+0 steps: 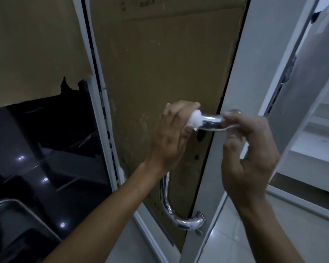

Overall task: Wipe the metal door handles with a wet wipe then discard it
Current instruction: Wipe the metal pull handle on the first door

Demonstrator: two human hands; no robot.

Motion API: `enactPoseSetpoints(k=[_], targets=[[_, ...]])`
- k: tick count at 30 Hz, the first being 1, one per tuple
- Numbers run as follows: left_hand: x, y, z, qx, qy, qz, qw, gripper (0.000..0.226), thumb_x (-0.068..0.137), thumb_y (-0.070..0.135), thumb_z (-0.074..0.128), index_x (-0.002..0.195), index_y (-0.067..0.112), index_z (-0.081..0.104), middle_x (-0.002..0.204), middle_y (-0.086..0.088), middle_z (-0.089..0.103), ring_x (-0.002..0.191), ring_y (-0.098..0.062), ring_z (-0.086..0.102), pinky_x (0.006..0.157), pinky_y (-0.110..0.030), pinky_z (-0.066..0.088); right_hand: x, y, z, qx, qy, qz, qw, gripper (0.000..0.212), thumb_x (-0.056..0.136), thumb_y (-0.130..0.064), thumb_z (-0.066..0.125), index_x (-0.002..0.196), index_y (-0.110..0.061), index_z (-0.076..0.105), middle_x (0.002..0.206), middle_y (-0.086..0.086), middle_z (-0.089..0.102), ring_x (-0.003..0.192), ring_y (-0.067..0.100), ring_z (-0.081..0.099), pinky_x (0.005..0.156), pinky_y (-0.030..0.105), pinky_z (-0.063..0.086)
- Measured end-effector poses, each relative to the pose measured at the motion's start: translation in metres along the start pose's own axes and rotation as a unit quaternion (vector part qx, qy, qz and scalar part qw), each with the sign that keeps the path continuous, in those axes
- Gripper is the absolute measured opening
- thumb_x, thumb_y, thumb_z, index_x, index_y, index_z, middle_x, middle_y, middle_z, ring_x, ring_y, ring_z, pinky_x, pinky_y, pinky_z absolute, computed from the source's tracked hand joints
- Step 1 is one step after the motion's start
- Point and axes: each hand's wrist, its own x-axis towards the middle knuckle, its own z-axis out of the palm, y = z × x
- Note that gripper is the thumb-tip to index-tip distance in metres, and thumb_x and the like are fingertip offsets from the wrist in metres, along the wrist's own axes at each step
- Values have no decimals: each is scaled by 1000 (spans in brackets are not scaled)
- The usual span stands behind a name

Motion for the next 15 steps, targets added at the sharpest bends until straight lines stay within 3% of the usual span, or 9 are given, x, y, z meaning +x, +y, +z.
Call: enactPoseSetpoints(k=[4, 7, 10, 13, 15], targets=[[-17, -6, 11, -122, 56, -163, 977, 46, 103, 38, 24, 137, 13, 42, 130, 4, 47, 123, 0, 43, 102, -15, 33, -45, -4, 6, 13, -77, 13, 997, 22, 88, 0, 44, 102, -7, 60, 95, -2, 59, 87, 8, 53, 81, 17, 42], [-32, -6, 12, -194, 45, -285, 937, 40, 103, 43, 24, 139, 28, 34, 127, 27, 49, 118, 9, 48, 94, -7, 37, -72, -6, 9, 25, -122, 57, 991, 22, 86, -2, 45, 96, -3, 65, 89, 1, 62, 84, 8, 55, 76, 17, 43], [-42, -7, 11, -220, 18, -367, 904, 40, 102, 47, 25, 141, 40, 32, 134, 26, 49, 124, 9, 46, 96, -7, 39, -91, -4, 11, 39, -163, 123, 978, 23, 89, -8, 45, 100, -7, 65, 88, 2, 64, 82, 7, 57, 74, 15, 45], [-59, -9, 5, -226, -33, -444, 866, 55, 95, 63, 22, 146, 42, 25, 134, 39, 30, 113, 35, 29, 89, 10, 25, -108, 2, 11, 65, -181, 212, 958, 24, 92, -15, 44, 107, -20, 62, 91, -7, 64, 89, 1, 60, 79, 9, 44], [-78, -8, 3, -220, -77, -491, 839, 74, 86, 68, 20, 151, 32, 18, 133, 35, 22, 106, 37, 22, 83, 13, 17, -121, 6, 11, 71, -190, 266, 942, 22, 95, -15, 45, 107, -25, 60, 93, -12, 64, 92, -1, 61, 79, 7, 44]])
